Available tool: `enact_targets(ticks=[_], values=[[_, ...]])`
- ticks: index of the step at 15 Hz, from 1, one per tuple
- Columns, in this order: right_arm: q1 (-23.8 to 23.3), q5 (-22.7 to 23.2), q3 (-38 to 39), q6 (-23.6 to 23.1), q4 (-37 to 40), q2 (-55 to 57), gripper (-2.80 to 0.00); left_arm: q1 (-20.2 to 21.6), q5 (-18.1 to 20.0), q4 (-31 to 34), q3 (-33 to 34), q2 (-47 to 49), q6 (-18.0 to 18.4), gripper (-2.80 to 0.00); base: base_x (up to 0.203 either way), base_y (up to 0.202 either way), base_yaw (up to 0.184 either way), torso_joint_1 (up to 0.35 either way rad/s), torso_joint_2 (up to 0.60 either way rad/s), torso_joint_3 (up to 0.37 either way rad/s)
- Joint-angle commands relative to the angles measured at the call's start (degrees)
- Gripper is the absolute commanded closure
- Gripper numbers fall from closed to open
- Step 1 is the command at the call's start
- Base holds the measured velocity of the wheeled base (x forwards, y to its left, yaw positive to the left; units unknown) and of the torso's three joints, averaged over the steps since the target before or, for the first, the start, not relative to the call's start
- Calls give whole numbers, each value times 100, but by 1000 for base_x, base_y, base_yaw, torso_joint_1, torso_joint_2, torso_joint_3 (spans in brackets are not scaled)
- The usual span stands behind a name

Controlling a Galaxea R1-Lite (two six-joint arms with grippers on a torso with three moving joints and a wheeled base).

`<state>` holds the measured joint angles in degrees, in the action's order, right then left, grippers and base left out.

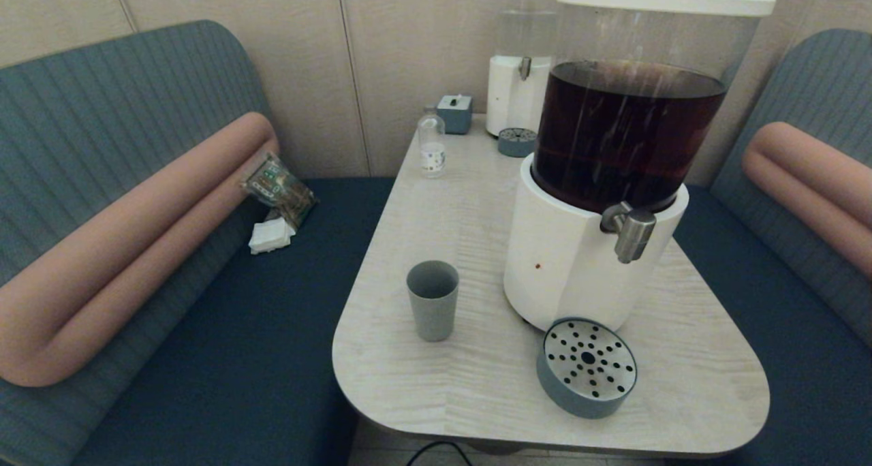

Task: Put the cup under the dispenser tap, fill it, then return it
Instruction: Pick up the cup

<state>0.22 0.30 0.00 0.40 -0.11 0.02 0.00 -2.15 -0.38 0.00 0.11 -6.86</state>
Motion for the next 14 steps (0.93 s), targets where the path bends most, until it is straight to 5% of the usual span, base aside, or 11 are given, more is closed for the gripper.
enact_targets(ticks=[1,14], values=[[4,5,9,4,2,-2,0,0,-5,3,9,-2,-17,0,0,0,0,0,0,0],[4,5,2,-5,1,-2,0,0,-14,-6,9,-2,-43,0,0,0,0,0,0,0]])
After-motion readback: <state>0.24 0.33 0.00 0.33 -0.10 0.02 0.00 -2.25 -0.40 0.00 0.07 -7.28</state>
